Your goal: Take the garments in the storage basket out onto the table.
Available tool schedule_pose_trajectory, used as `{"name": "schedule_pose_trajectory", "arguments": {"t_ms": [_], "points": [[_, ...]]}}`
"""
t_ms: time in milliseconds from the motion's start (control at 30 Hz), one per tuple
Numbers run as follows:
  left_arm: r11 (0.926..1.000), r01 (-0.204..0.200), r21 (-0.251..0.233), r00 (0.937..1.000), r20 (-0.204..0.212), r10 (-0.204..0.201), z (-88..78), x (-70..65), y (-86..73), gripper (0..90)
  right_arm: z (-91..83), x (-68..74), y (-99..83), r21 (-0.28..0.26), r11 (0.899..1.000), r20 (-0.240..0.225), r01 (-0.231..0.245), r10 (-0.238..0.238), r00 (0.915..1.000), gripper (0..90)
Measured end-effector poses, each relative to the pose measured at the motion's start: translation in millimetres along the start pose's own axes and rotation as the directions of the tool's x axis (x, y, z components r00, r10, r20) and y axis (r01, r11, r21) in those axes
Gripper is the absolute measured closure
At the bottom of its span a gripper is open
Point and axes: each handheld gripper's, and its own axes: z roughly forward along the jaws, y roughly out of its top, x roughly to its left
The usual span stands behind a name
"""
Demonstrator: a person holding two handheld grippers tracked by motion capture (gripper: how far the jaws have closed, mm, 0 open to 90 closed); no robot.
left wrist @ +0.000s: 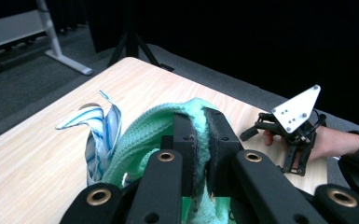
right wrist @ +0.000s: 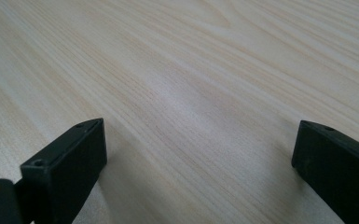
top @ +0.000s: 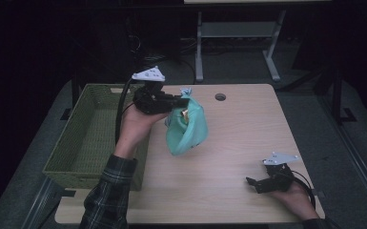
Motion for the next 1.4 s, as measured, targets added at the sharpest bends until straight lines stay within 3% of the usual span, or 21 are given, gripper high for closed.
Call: {"name": "schedule_pose_trajectory", "arguments": {"t_ms": [333, 500, 700, 967, 1067, 1233, 1400], "points": [[0.9993, -0.005, 0.037, 0.9995, 0.033, 0.004, 34.4, -3.9, -11.8, 83.8, 0.0, -0.2, 0.0, 0.0, 1.0, 0.0, 0.002, -0.002, 1.0, 2.7], [0.9979, -0.012, 0.063, 0.9996, 0.026, 0.01, 47.8, -8.0, -19.7, 83.7, 0.0, -0.3, 0.0, 0.001, 1.0, 0.0, 0.002, -0.002, 1.0, 2.7], [0.9929, -0.026, 0.116, 0.9996, 0.011, 0.025, 70.5, -17.2, -36.0, 83.7, -0.1, -0.4, 0.0, 0.002, 1.0, 0.001, 0.005, -0.005, 1.0, 2.7], [0.9871, -0.008, 0.16, 1.0, 0.002, 0.008, 92.2, -27.5, -62.4, 83.4, 0.0, -0.4, 0.0, 0.001, 1.0, 0.001, 0.005, -0.005, 1.0, 2.7], [0.9822, 0.0, 0.188, 1.0, 0.002, 0.0, 100.5, -30.7, -76.5, 83.3, 0.0, -0.4, 0.0, 0.002, 1.0, 0.001, 0.005, -0.005, 1.0, 2.7], [0.974, -0.028, 0.225, 0.9995, -0.011, 0.031, 109.0, -33.2, -86.6, 83.2, -0.1, -0.5, 0.0, 0.002, 1.0, 0.001, 0.006, -0.006, 1.0, 2.7], [0.9641, -0.052, 0.261, 0.9986, 0.007, 0.052, 124.0, -36.7, -99.4, 82.9, -0.1, -0.5, -0.1, 0.002, 1.0, 0.001, 0.006, -0.006, 1.0, 2.7]]}}
